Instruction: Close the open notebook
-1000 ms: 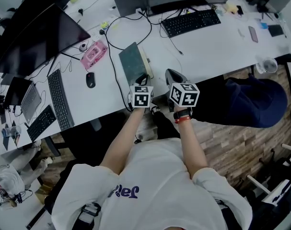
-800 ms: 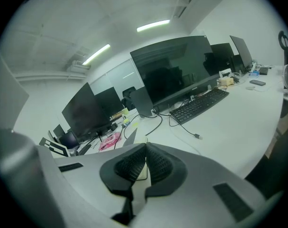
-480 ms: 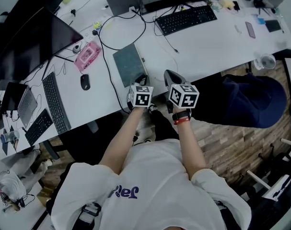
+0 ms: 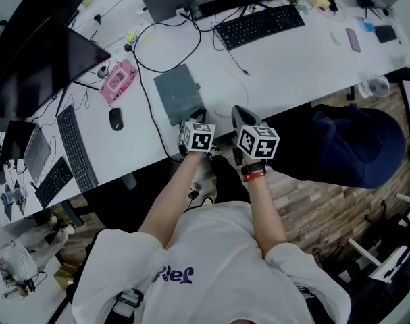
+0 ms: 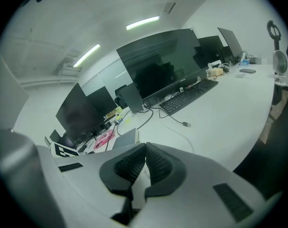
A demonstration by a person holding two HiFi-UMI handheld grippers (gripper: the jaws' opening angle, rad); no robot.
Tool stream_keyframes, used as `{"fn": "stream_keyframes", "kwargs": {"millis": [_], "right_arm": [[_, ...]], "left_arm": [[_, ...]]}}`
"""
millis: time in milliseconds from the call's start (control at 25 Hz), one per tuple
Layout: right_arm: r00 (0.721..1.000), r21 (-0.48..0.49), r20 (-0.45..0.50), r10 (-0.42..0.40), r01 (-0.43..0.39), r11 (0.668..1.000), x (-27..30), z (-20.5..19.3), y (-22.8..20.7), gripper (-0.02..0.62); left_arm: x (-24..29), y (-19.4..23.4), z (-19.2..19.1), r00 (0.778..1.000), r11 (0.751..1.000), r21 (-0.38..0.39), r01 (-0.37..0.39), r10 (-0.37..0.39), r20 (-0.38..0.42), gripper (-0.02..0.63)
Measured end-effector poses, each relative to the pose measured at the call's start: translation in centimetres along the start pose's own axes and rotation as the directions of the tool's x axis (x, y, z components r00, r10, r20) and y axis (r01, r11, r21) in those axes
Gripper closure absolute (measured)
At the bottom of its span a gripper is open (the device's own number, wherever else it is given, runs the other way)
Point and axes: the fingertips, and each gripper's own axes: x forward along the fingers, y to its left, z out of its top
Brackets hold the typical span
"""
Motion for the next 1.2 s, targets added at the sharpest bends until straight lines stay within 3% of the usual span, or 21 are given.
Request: {"fn": "stream_keyframes", "kwargs": {"millis": [160,320,560,800,1000,1200], "right_arm": [[1.000,0.032,-0.004,0.013,-0.013,0.999,-0.1,-1.1,0.0,0.581],[0.998,0.038,0.043,0.038,-0.040,0.998,-1.0,-0.6,1.2,0.581],[0.995,-0.089,0.072,0.063,-0.056,0.994,-3.9,-1.1,5.4,0.581],[0.989,-0.126,0.067,0.135,-0.126,0.984,-7.9,-3.9,10.5,0.581],[0.981,-0.229,0.101,0.163,-0.136,0.964,-11.3,-5.2,15.4,0.581],[0.965,-0.310,0.153,0.214,-0.159,0.937,-15.2,-6.0,19.6,0.581]], "left_arm": [[-0.4,0.0,-0.2,1.000,1.000,-0.008,0.000,0.000,0.002,0.528],[-1.6,-0.2,0.5,0.998,0.997,-0.069,0.025,-0.021,0.051,0.523],[-7.9,1.2,0.5,0.985,0.992,-0.122,0.032,-0.011,0.170,0.522],[-17.2,2.0,-1.7,0.956,0.979,-0.198,0.044,0.016,0.294,0.535],[-24.8,3.7,-4.0,0.923,0.971,-0.240,-0.009,0.100,0.370,0.566],[-32.4,4.7,-5.5,0.879,0.972,-0.225,-0.073,0.169,0.446,0.572]]}}
